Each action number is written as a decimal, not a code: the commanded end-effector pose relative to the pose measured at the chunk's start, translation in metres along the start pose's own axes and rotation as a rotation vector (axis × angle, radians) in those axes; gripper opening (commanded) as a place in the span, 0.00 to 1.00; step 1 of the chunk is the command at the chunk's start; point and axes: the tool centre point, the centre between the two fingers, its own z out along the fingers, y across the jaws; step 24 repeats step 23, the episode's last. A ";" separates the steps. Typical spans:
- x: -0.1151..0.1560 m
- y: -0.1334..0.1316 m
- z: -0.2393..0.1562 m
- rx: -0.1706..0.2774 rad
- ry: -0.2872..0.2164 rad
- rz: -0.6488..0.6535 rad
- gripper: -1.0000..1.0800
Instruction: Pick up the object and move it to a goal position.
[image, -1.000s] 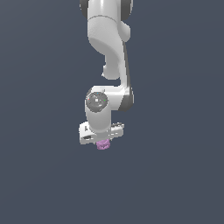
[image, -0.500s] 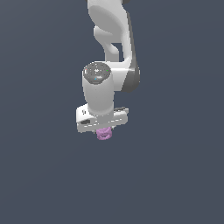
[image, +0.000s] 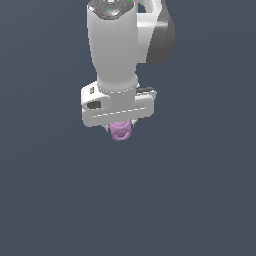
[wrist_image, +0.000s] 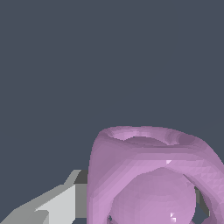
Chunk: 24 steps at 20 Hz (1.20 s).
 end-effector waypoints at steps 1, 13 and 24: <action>-0.003 -0.004 -0.030 0.000 -0.001 0.000 0.00; -0.006 -0.014 -0.131 0.001 -0.001 0.000 0.00; -0.006 -0.016 -0.153 0.001 -0.001 0.000 0.00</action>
